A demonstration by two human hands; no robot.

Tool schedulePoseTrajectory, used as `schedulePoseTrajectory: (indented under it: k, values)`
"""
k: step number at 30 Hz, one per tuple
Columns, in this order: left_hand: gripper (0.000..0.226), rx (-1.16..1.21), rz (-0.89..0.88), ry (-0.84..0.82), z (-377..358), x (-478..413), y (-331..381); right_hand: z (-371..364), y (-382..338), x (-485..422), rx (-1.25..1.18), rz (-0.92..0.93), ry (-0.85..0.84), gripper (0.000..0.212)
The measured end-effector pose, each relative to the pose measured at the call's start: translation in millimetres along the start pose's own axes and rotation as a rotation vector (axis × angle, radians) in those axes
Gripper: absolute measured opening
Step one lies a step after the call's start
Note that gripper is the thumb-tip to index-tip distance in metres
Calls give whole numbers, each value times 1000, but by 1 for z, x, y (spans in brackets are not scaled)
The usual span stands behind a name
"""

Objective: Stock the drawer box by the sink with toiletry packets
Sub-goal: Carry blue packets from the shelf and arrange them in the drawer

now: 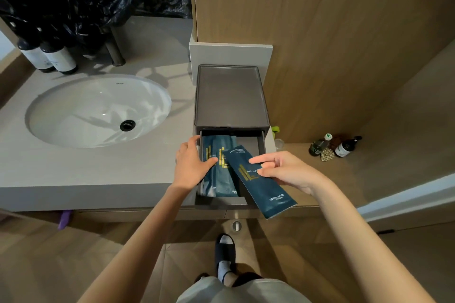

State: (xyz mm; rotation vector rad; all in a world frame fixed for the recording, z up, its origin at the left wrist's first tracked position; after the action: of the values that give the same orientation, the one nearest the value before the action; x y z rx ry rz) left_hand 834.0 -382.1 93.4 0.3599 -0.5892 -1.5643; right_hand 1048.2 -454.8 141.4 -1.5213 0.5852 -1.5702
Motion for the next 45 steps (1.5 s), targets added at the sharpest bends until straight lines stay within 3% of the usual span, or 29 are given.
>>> schedulePoseTrajectory:
  k: [7, 17, 22, 27, 45]
  values:
    - [94, -35, 41, 15, -8, -4, 4, -17, -6, -38, 196, 241, 451, 44]
    - [99, -52, 89, -23, -14, -8, -1, -49, 2, -63, 506, 243, 525, 73]
    - [95, -54, 68, -12, -15, -7, -1, -50, -1, -58, 590, 291, 395, 69]
    - [91, -45, 21, 5, -14, -4, -2, -51, 7, -57, 619, 185, 188, 70]
    - [89, -21, 64, 39, -15, 15, -4, -59, 5, -56, 752, 167, 124, 74]
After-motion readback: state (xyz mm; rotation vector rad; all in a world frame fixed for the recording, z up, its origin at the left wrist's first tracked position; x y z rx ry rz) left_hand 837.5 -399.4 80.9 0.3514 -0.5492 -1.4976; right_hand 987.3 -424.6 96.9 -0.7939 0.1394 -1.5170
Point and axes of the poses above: each hand's wrist, its own x-axis away from the middle knuckle, its own z-axis out of the back of the hand, y = z × x, the point moved 5 cm from there along -x, towards the middle knuckle, and after that the axes turned 12 degrees about -x, right-handed, at the moved point
